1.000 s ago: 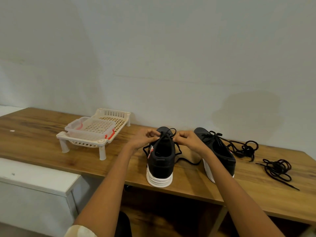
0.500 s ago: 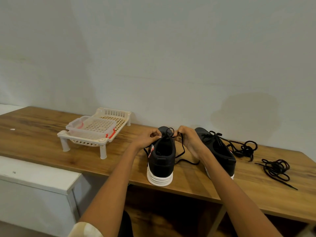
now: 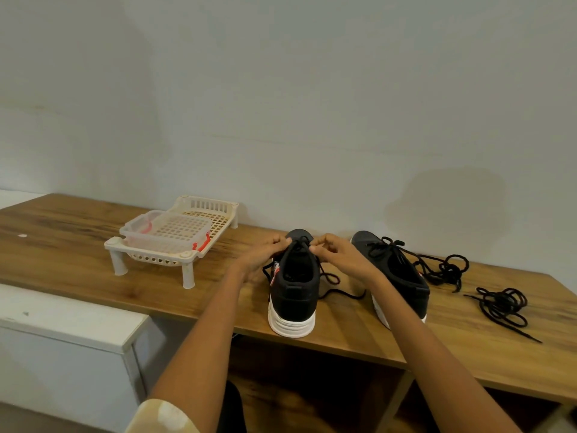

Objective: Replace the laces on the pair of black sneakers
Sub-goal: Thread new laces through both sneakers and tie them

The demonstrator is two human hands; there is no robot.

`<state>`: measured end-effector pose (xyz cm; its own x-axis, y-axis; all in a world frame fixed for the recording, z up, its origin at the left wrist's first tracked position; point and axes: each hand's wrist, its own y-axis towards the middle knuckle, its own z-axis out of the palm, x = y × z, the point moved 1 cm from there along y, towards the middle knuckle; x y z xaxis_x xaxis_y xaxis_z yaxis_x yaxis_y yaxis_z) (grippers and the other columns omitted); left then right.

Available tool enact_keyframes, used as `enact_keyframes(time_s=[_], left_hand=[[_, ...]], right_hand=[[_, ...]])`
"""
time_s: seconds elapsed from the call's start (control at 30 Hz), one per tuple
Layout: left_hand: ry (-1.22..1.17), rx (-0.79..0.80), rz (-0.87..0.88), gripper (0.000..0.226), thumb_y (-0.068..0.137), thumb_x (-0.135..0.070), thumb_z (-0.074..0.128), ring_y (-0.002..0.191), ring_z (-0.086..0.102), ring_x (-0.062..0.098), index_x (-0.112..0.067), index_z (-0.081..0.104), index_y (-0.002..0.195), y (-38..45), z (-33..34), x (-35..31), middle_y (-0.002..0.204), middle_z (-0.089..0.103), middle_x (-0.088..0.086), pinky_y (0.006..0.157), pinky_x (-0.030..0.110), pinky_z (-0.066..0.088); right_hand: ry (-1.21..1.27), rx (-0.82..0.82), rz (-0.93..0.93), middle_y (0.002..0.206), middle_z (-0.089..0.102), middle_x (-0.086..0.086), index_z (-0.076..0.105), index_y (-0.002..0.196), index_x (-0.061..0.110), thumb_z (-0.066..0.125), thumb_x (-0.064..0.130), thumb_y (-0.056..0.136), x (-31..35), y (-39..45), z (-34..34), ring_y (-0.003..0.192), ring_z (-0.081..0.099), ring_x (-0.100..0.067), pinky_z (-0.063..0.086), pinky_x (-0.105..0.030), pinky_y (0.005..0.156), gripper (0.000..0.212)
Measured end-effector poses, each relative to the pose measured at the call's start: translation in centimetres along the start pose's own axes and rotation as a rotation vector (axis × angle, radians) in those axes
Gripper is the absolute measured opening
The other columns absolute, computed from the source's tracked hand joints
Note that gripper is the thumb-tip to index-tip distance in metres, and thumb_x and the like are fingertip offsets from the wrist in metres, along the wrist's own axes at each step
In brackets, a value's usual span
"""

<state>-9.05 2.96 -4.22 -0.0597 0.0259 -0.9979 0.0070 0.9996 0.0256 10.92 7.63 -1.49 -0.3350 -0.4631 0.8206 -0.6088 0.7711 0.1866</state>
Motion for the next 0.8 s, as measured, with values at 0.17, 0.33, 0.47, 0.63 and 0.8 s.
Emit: enact_keyframes(time_s=[0.17, 0.33, 0.47, 0.63, 0.8], left_hand=[[-0.286, -0.031, 0.016, 0.014, 0.097, -0.017, 0.047, 0.091, 0.057, 0.015, -0.011, 0.056, 0.089, -0.1, -0.27, 0.17, 0.09, 0.061, 0.004, 0.093, 0.03, 0.044], [-0.485, -0.09, 0.029, 0.016, 0.098, -0.015, 0.044, 0.085, 0.06, 0.015, -0.008, 0.057, 0.091, -0.01, -0.39, 0.86, 0.089, 0.062, 0.007, 0.079, 0.024, 0.052], [-0.448, -0.079, 0.042, 0.017, 0.097, -0.02, 0.047, 0.087, 0.059, 0.016, -0.008, 0.058, 0.094, 0.03, -0.48, 0.74, 0.089, 0.062, 0.006, 0.081, 0.025, 0.051], [-0.172, -0.012, 0.033, 0.027, 0.095, -0.023, 0.052, 0.099, 0.062, 0.021, -0.002, 0.065, 0.105, -0.05, -0.54, 0.46, 0.101, 0.067, 0.011, 0.093, 0.031, 0.048], [-0.249, -0.042, 0.016, 0.015, 0.097, -0.014, 0.048, 0.086, 0.061, 0.015, -0.006, 0.06, 0.091, -0.37, -0.38, 0.12, 0.086, 0.063, 0.006, 0.079, 0.022, 0.051]], right_hand=[[0.041, 0.032, -0.024, 0.088, 0.07, -0.008, 0.068, 0.085, 0.008, 0.058, 0.012, 0.093, 0.36, -0.46, -0.52, 0.086, 0.066, -0.017, 0.054, -0.03, 0.087, 0.014], [0.294, -0.067, 0.05, 0.065, 0.052, 0.005, 0.047, 0.062, 0.011, 0.042, 0.005, 0.098, -0.14, -0.45, -0.35, 0.077, 0.062, -0.014, 0.055, -0.038, 0.088, 0.036], [0.329, -0.054, 0.056, 0.07, 0.05, -0.005, 0.048, 0.064, 0.008, 0.041, 0.001, 0.094, 0.12, -0.56, -0.57, 0.073, 0.057, -0.016, 0.055, -0.034, 0.086, 0.032], [0.183, -0.014, 0.05, 0.083, 0.063, -0.008, 0.057, 0.079, 0.001, 0.051, 0.019, 0.097, 0.46, -0.7, -0.21, 0.083, 0.063, -0.015, 0.055, -0.021, 0.08, 0.026], [0.213, -0.002, 0.039, 0.089, 0.066, -0.007, 0.053, 0.075, 0.009, 0.05, 0.018, 0.098, 0.64, -0.86, -0.12, 0.095, 0.066, -0.019, 0.054, -0.018, 0.077, 0.025]])
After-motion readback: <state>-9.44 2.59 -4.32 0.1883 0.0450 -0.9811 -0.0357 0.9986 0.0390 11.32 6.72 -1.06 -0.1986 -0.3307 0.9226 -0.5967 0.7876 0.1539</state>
